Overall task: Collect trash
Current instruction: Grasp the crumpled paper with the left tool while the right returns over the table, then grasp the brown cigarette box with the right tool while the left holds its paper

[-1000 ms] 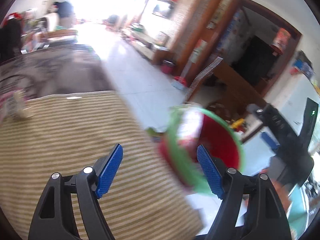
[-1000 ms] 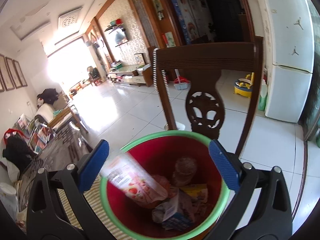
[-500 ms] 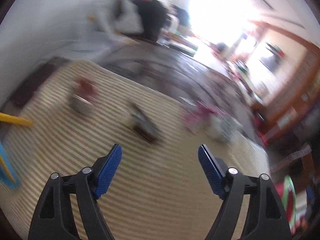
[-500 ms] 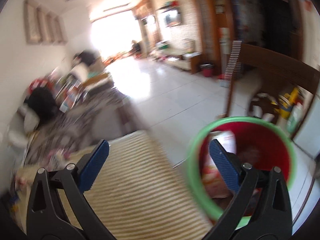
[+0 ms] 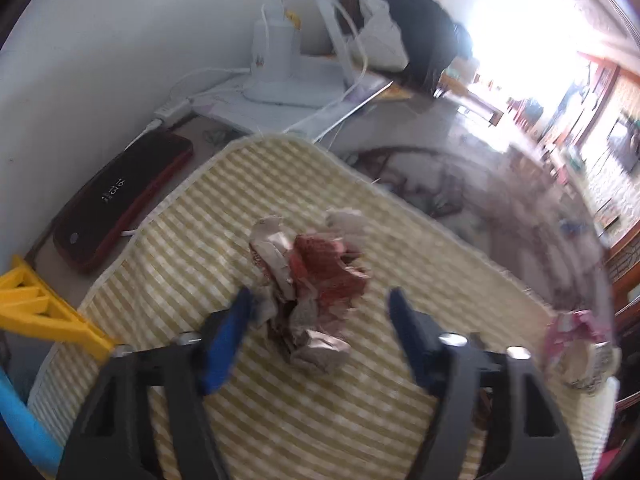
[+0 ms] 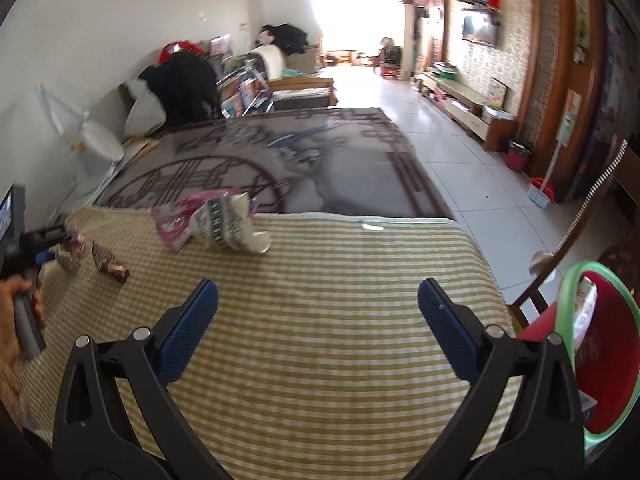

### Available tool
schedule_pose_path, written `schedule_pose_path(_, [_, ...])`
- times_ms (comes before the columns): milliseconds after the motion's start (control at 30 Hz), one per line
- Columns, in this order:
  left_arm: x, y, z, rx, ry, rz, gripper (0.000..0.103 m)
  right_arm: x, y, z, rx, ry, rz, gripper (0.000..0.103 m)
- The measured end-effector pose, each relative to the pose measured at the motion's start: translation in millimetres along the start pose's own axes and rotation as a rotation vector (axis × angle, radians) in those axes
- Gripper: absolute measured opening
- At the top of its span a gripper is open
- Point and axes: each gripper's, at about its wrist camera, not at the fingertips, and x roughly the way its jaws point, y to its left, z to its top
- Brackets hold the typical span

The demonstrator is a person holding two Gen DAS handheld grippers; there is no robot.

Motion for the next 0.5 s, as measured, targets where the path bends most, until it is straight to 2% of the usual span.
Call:
schedule_pose_path(33, [5, 0, -2, 0.024, -0.002, 0.036, 0.046, 2, 4, -1, -0.015, 0.005, 0.001, 0.099])
schedule_pose_path(100, [5, 2, -2, 0.027, 0.0, 0.021, 0.041, 6, 12, -3, -0.043, 0.008, 0.004, 0.099])
schedule_pose_path(133, [-1, 3, -1, 0.017, -0.006, 0.004, 0.032, 6, 15, -3, -0.052, 0.007, 0.003, 0.099])
schedule_pose_path(167, [-6, 5, -1, 0.013, -0.01, -0.009, 0.015, 6, 17, -4, -0.061, 0.004, 0.004, 0.099])
schedule_pose_path(200, [-12, 5, 0, 0.01, -0.008, -0.033, 0.011, 5, 18, -5, -0.067, 0.002, 0.007, 0.099])
schedule_pose_path(367, [-53, 13, -18, -0.065, 0.009, -0.186, 0.011, 4, 23, -9, -0.064, 0.021, 0.069, 0.099])
schedule_pose_path(400, [-67, 16, -26, -0.09, 0.01, -0.232, 0.011, 7, 25, -10, -0.057, 0.039, 0.091, 0.099])
schedule_pose_path(500, [-95, 20, -49, -0.103, 0.008, -0.305, 0.011, 15, 33, -13, -0.052, 0.086, 0.144, 0.099])
